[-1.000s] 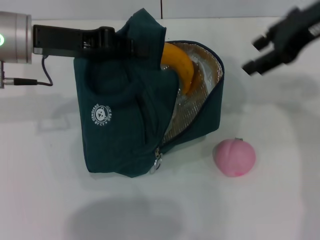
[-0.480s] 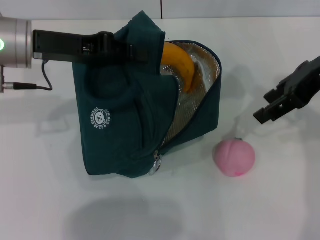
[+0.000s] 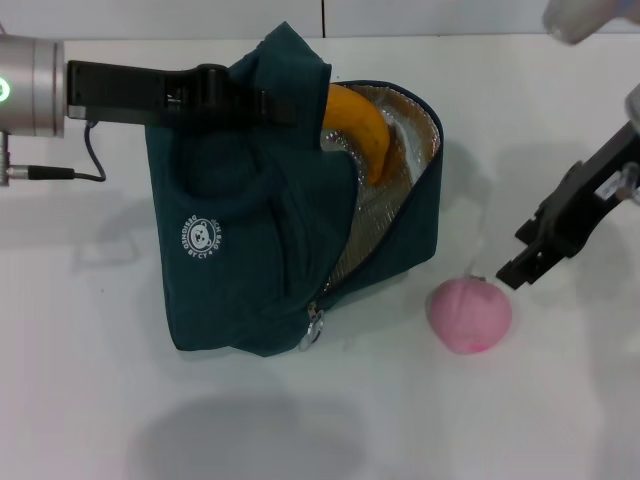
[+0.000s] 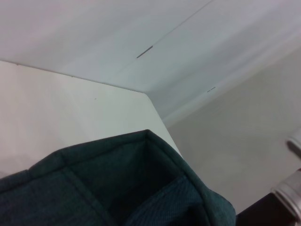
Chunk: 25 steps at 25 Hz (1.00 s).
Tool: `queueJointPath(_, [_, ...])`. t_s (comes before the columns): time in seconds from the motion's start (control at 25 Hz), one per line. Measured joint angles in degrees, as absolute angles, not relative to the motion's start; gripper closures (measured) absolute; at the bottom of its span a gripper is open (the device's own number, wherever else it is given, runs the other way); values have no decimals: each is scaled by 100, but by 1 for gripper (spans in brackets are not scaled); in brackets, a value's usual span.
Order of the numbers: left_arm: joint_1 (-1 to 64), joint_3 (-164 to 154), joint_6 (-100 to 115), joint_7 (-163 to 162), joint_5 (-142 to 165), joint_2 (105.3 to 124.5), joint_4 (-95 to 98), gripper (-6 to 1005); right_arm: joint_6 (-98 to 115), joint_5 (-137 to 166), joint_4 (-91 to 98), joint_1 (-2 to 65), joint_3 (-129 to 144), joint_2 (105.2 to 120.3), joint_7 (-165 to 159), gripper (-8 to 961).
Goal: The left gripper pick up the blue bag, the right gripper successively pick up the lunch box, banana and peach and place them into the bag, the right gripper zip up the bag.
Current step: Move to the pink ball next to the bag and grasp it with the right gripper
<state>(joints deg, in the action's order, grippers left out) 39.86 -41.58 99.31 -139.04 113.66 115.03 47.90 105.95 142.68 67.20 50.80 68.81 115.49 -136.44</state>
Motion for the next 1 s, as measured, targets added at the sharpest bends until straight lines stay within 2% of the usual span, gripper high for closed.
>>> queueJointPath(0.16, [3986, -4161, 9931, -13893, 11367, 11502, 4790, 927, 10396, 14187, 6469, 5087, 7160, 11594, -13640, 318])
queueJointPath(1.0, [4008, -4183, 9926, -13864, 11366, 11513, 4790, 925, 9554, 13837, 5814, 5092, 8091, 11610, -13600, 334])
